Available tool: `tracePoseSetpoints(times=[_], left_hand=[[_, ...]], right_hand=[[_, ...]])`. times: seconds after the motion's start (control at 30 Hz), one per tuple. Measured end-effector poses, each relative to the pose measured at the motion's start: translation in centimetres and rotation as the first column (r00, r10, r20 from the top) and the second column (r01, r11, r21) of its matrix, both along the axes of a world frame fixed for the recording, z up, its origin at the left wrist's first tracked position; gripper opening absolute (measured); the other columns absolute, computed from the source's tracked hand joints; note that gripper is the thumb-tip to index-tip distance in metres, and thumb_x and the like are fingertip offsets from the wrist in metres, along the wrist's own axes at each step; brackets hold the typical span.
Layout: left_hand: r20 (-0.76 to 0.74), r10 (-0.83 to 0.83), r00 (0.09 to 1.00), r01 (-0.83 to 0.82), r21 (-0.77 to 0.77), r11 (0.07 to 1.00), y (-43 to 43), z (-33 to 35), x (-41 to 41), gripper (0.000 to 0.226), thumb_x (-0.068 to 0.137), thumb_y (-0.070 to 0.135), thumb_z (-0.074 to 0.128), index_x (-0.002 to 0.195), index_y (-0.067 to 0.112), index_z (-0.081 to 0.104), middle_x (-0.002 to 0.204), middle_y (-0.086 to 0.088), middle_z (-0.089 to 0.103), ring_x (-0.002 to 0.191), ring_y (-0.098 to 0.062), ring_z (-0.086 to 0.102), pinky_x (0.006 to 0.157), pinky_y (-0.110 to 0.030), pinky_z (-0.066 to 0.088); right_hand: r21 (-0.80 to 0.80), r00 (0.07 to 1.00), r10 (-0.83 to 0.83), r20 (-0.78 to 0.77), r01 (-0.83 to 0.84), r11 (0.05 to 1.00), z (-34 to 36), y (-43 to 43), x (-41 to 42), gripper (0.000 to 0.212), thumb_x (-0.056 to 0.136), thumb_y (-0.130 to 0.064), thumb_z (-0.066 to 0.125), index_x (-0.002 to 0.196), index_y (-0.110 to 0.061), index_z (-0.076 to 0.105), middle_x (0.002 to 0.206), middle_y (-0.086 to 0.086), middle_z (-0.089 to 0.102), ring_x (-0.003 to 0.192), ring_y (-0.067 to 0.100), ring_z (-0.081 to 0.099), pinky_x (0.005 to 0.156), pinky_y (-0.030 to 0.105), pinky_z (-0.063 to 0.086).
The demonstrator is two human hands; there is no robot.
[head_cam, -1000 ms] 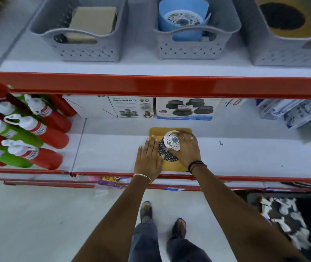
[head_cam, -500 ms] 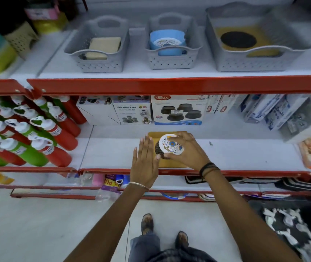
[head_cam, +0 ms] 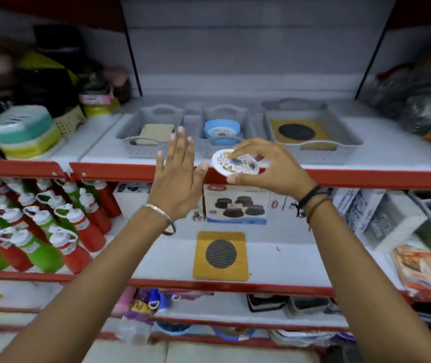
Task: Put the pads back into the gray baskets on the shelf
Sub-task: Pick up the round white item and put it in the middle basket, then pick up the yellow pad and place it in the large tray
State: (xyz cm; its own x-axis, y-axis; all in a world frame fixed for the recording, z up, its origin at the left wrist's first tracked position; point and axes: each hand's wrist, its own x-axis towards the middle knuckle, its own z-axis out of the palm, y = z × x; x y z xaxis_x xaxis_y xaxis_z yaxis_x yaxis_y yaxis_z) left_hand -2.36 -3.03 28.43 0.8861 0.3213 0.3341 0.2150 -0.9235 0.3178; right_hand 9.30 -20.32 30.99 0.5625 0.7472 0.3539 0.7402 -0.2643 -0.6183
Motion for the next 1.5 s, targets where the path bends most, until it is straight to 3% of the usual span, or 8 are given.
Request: tracePoseSetpoints(times=[0.13, 0.23, 0.5, 0.83, 0.97, 1.13, 1.3, 1.5], left_hand=[[-0.021, -0.017, 1.0, 0.019, 0.067, 0.998, 2.7, 4.4, 4.1, 0.061, 0.098, 0.04, 0.02, 0.149, 0.013, -0.001, 0.159, -0.002, -0.017, 0.146, -0.016, -0.018, 0.118, -0.044, -0.009], [-0.102, -0.054, 0.993, 0.067, 0.129, 0.989, 4.7, 6.2, 7.3, 0.059, 0.097, 0.025, 0.03, 0.149, 0.009, 0.005, 0.16, -0.006, -0.01, 0.147, -0.021, -0.013, 0.12, -0.049, 0.0], [-0.135, -0.022, 0.991, 0.038, 0.117, 0.992, 7.4, 5.9, 13.9, 0.034, 0.091, 0.021, 0.036, 0.115, 0.012, 0.058, 0.13, -0.014, 0.056, 0.124, -0.031, 0.047, 0.106, -0.044, 0.036], [-0.376, -0.016, 0.926, 0.129, 0.277, 0.952, 7.0, 5.2, 16.6, 0.037, 0.091, 0.018, 0.034, 0.108, 0.021, 0.067, 0.127, -0.001, 0.061, 0.128, -0.022, 0.043, 0.118, -0.053, -0.005], [-0.357, -0.019, 0.934, 0.112, 0.244, 0.963, 6.7, 5.5, 16.8, 0.036, 0.092, 0.019, 0.034, 0.106, 0.021, 0.068, 0.127, -0.001, 0.062, 0.128, -0.021, 0.044, 0.118, -0.052, -0.006], [0.092, -0.11, 0.99, 0.108, 0.025, 0.994, 5.5, 5.1, 14.6, 0.033, 0.084, 0.013, 0.042, 0.107, 0.019, 0.065, 0.123, -0.001, 0.062, 0.124, -0.021, 0.048, 0.119, -0.05, 0.015], [0.578, -0.139, 0.804, 0.251, -0.118, 0.961, 2.0, 3.3, 9.3, 0.026, 0.084, 0.009, 0.043, 0.101, 0.011, 0.062, 0.107, -0.005, 0.066, 0.102, -0.023, 0.059, 0.092, -0.044, 0.046], [0.558, -0.078, 0.826, 0.232, -0.21, 0.95, -1.4, -4.3, 2.1, 0.018, 0.084, -0.001, 0.047, 0.095, 0.006, 0.061, 0.097, -0.009, 0.06, 0.092, -0.025, 0.057, 0.081, -0.036, 0.045]], right_hand=[[0.062, 0.997, -0.064, 0.045, 0.061, 0.996, 3.3, 3.0, 4.3, 0.054, 0.064, -0.043, 0.081, 0.111, -0.025, 0.065, 0.117, -0.002, 0.064, 0.104, 0.008, 0.057, 0.089, 0.012, 0.041], [-0.031, 0.989, -0.133, 0.071, 0.135, 0.99, 4.3, 5.8, 7.7, 0.068, 0.064, -0.047, 0.078, 0.124, -0.028, 0.053, 0.122, 0.0, 0.061, 0.112, 0.019, 0.054, 0.098, 0.035, 0.046], [-0.235, 0.988, -0.132, 0.074, 0.146, 0.961, 2.5, 10.7, 12.4, 0.061, 0.063, -0.047, 0.079, 0.105, -0.017, 0.047, 0.1, 0.002, 0.055, 0.1, 0.023, 0.052, 0.079, 0.036, 0.045], [-0.386, 0.93, -0.129, 0.345, 0.266, 0.883, 0.9, 11.8, 14.4, 0.053, 0.095, -0.048, 0.033, 0.089, -0.01, 0.069, 0.107, 0.01, 0.065, 0.107, 0.028, 0.053, 0.092, 0.039, 0.03], [-0.311, 0.916, -0.143, 0.375, 0.27, 0.911, 0.9, 11.3, 14.2, 0.038, 0.092, -0.038, 0.045, 0.091, -0.011, 0.072, 0.11, 0.006, 0.068, 0.106, 0.027, 0.056, 0.097, 0.038, 0.033], [0.082, 0.902, -0.261, 0.342, 0.248, 0.965, 2.1, 9.2, 11.6, 0.025, 0.088, -0.03, 0.056, 0.105, -0.015, 0.066, 0.11, 0.004, 0.066, 0.103, 0.022, 0.059, 0.098, 0.043, 0.041], [0.445, 0.906, -0.303, 0.295, 0.151, 0.883, 1.4, 5.9, 5.3, 0.017, 0.089, -0.021, 0.059, 0.093, -0.007, 0.067, 0.091, 0.006, 0.069, 0.084, 0.015, 0.062, 0.079, 0.027, 0.05], [0.428, 0.976, -0.214, -0.034, 0.207, 0.88, -6.1, 3.0, -0.8, 0.012, 0.088, -0.016, 0.061, 0.091, -0.006, 0.068, 0.088, 0.005, 0.068, 0.081, 0.011, 0.063, 0.075, 0.016, 0.05]])
